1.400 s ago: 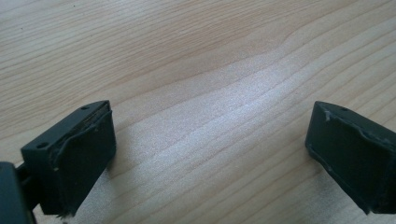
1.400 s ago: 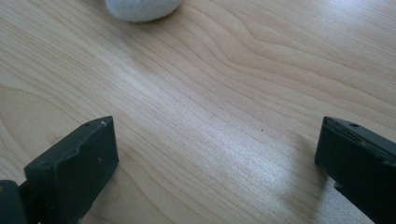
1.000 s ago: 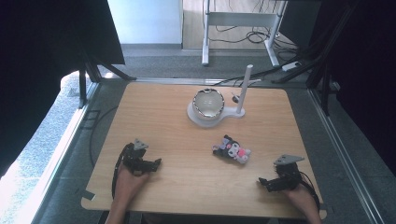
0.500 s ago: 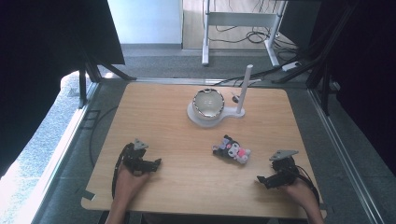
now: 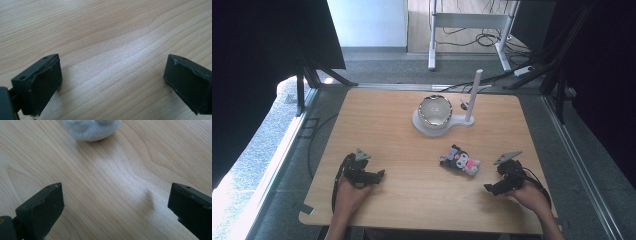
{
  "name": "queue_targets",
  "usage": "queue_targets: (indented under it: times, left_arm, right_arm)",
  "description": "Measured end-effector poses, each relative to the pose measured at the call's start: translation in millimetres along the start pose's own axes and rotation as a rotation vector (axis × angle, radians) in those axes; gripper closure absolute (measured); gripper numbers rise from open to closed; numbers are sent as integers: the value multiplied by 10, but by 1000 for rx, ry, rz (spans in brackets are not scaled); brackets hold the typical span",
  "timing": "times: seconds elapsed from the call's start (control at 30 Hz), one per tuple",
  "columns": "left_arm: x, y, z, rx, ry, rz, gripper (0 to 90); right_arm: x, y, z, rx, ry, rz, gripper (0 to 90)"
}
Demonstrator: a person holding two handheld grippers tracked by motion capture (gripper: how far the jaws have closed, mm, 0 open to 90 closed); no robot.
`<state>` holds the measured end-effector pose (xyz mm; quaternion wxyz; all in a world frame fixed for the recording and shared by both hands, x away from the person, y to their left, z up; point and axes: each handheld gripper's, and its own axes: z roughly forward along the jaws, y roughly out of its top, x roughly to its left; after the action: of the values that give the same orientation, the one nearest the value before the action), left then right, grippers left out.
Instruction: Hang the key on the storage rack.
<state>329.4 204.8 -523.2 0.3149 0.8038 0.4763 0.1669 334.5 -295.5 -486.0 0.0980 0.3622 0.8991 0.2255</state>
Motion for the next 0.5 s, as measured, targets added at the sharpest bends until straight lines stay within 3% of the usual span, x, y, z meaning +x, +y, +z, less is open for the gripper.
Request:
queue_targets:
  times: [0.5]
  left_arm:
    - [0,0,0,0,0,0,17]
  right_arm:
    - [8,337,36,69,21,-80,39]
